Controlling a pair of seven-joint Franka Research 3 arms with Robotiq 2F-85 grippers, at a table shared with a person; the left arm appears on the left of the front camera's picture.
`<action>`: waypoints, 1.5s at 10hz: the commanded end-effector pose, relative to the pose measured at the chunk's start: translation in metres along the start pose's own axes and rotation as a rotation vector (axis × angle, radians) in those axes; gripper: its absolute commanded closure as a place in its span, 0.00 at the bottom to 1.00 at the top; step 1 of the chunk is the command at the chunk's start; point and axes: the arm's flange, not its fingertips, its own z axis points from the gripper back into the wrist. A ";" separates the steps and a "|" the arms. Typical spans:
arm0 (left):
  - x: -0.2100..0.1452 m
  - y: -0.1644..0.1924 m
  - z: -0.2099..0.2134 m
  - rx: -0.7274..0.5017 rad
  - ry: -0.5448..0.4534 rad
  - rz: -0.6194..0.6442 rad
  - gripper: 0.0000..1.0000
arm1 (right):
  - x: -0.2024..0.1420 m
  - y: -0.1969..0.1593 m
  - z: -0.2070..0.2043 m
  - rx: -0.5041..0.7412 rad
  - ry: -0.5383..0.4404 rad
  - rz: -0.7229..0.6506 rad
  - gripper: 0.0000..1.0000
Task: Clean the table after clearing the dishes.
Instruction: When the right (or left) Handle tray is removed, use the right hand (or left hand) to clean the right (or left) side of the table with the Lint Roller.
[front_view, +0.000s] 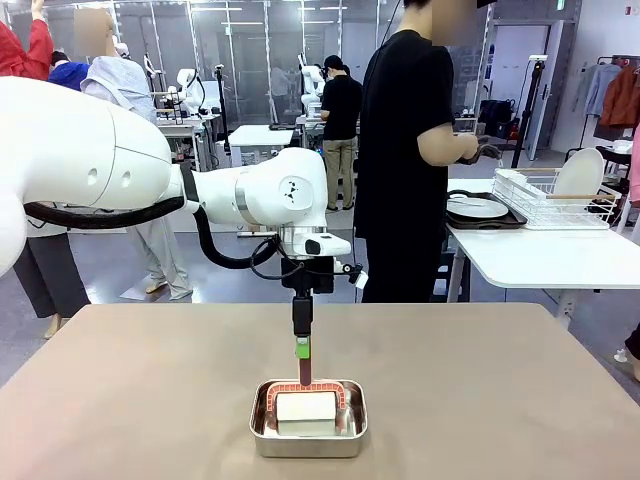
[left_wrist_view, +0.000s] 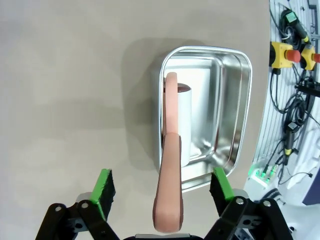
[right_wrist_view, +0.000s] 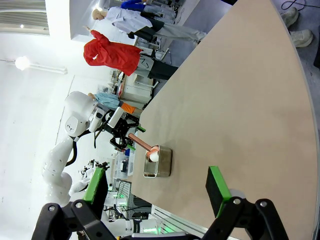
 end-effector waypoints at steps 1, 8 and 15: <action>-0.004 -0.008 -0.002 -0.019 -0.022 0.034 0.19 | -0.002 0.003 -0.002 0.011 -0.008 0.014 0.00; -0.004 -0.007 -0.001 -0.035 -0.013 0.039 0.82 | -0.002 0.003 -0.002 0.011 -0.008 0.014 0.00; -0.015 -0.022 0.022 -0.032 -0.014 0.131 1.00 | -0.002 0.003 -0.002 0.011 -0.008 0.014 0.00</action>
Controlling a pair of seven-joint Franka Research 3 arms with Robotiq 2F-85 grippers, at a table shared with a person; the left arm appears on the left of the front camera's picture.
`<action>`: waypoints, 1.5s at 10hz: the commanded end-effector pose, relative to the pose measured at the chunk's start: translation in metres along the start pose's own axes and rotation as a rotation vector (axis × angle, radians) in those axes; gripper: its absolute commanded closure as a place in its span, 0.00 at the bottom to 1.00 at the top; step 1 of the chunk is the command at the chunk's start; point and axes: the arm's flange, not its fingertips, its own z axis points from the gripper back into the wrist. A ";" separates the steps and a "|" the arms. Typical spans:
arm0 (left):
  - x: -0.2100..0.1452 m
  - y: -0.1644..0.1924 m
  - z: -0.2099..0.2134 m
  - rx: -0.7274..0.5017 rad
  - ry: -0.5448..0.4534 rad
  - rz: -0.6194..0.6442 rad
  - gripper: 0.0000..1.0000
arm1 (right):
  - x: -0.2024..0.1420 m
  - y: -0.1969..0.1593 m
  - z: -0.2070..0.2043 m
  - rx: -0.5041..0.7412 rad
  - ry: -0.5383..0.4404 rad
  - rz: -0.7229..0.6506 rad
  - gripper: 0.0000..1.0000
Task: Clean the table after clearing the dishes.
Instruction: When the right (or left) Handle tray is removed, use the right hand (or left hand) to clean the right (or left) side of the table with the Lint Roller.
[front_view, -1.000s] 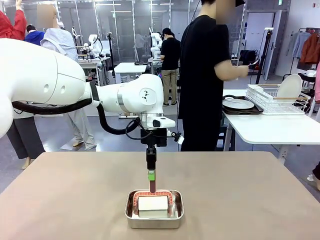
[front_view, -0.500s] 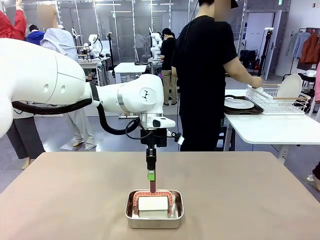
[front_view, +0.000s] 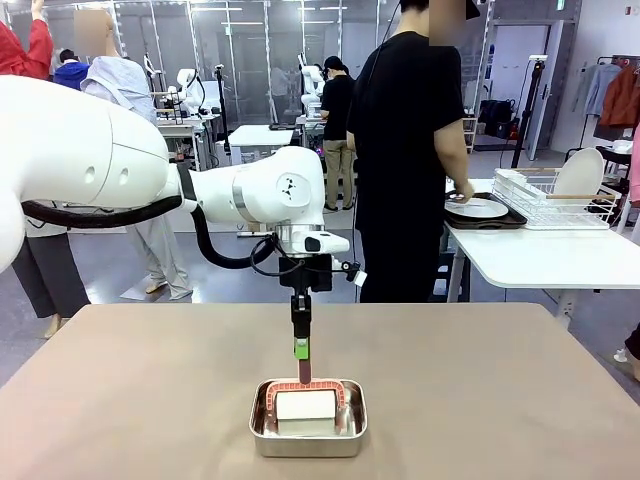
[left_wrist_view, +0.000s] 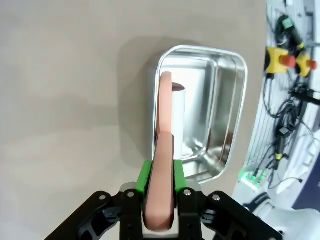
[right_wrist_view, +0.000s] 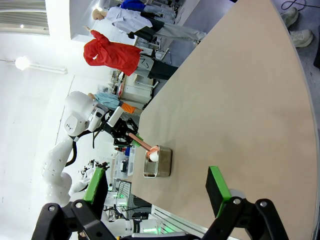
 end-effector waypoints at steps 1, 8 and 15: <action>-0.023 -0.035 0.040 0.030 -0.001 0.120 1.00 | -0.002 0.003 -0.002 0.011 -0.008 0.014 0.00; -0.198 -0.090 0.063 -0.008 -0.429 1.088 1.00 | -0.002 0.003 -0.002 0.011 -0.008 0.014 0.00; -0.214 -0.076 0.064 0.011 -0.385 1.053 0.79 | -0.002 0.003 -0.002 0.011 -0.008 0.014 0.00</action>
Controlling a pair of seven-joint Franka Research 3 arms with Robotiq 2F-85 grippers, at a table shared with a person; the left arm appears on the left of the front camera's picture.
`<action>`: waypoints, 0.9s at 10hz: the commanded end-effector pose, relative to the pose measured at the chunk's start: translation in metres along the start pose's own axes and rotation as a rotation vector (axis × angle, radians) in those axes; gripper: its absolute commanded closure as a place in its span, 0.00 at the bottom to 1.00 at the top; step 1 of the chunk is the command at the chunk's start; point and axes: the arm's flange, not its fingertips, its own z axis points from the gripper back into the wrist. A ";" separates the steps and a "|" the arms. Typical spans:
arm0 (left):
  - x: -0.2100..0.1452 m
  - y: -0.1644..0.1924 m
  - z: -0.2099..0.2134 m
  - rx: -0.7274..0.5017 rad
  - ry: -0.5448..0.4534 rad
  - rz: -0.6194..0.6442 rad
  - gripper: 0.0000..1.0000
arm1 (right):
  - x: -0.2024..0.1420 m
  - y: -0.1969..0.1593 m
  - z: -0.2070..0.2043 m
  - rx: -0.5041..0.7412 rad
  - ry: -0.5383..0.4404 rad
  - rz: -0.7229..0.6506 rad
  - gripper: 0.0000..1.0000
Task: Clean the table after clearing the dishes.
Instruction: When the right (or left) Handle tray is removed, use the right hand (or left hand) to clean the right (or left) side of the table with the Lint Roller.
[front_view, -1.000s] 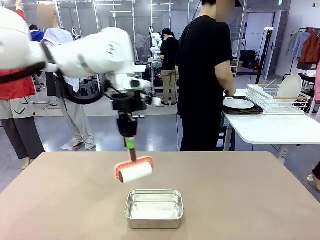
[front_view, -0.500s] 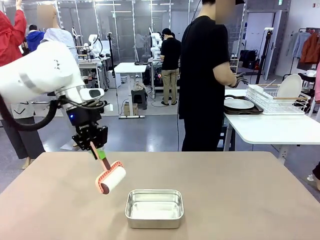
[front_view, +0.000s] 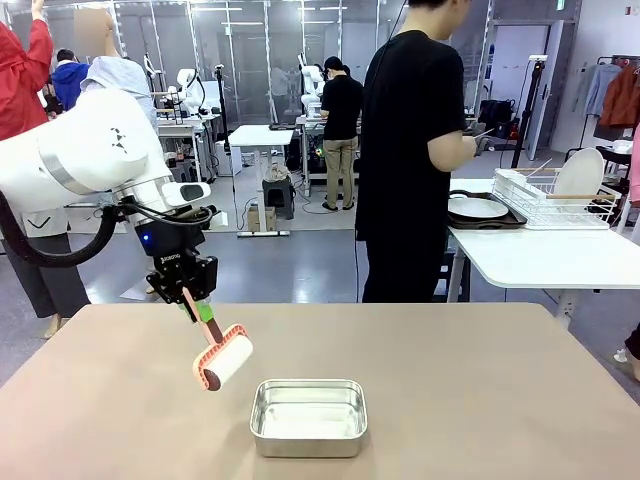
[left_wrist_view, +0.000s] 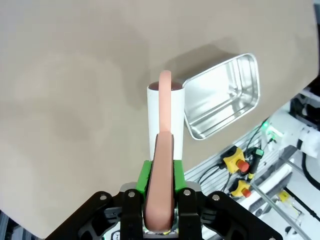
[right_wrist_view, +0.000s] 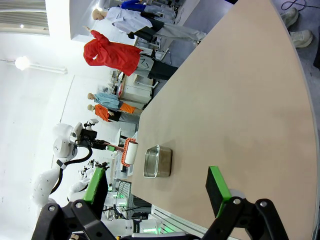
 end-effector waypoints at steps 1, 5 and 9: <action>0.010 0.002 0.003 -0.049 -0.042 0.034 0.79 | -0.003 0.003 -0.002 0.011 -0.007 0.013 0.00; 0.011 0.021 -0.023 -0.005 -0.149 0.158 0.79 | -0.003 0.003 -0.002 0.011 -0.007 0.013 0.00; 0.024 0.042 -0.054 -0.053 -0.255 0.282 0.79 | -0.003 0.003 -0.002 0.011 -0.007 0.013 0.00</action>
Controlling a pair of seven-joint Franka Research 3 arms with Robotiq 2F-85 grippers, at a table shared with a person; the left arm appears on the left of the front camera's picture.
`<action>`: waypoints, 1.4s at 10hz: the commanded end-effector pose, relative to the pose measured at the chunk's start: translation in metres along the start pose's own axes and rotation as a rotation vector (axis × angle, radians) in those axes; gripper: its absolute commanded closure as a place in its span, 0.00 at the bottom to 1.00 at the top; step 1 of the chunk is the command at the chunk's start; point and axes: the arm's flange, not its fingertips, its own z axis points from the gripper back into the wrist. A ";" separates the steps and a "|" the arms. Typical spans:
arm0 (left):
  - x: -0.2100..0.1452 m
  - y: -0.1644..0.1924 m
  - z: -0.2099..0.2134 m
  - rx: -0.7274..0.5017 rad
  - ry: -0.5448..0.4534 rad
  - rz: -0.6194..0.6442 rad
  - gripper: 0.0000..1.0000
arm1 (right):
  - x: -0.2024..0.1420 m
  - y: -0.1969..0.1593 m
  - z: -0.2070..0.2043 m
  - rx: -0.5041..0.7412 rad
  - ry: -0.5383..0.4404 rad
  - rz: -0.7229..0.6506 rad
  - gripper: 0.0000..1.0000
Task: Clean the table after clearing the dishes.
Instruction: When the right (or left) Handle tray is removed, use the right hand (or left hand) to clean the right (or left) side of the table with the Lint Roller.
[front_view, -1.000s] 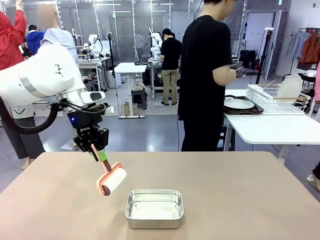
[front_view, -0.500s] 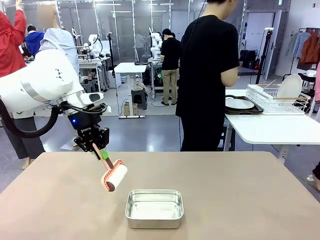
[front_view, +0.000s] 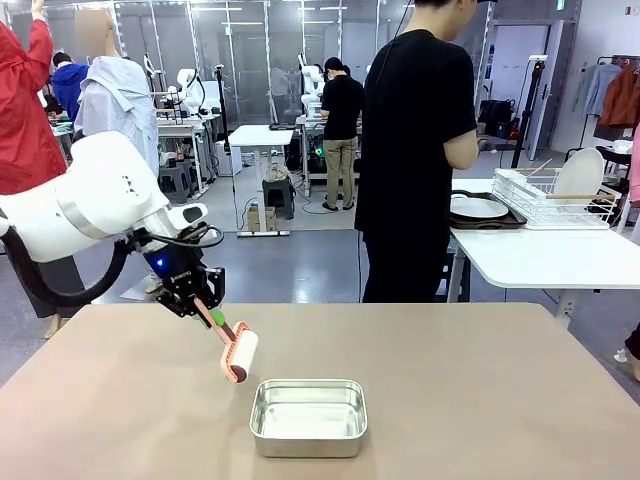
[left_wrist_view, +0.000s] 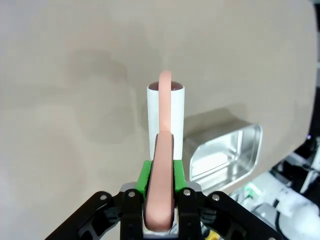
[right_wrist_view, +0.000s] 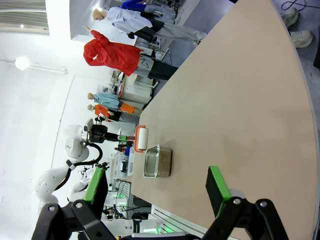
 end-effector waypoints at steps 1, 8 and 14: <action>-0.006 0.007 -0.018 -0.018 -0.063 0.053 0.79 | -0.003 0.003 -0.002 0.011 -0.007 0.013 0.00; 0.004 0.106 -0.026 -0.029 -0.054 0.147 0.79 | -0.003 0.003 -0.002 0.011 -0.007 0.013 0.00; 0.008 0.222 0.013 0.120 0.070 0.096 0.79 | -0.003 0.003 -0.002 0.011 -0.007 0.013 0.00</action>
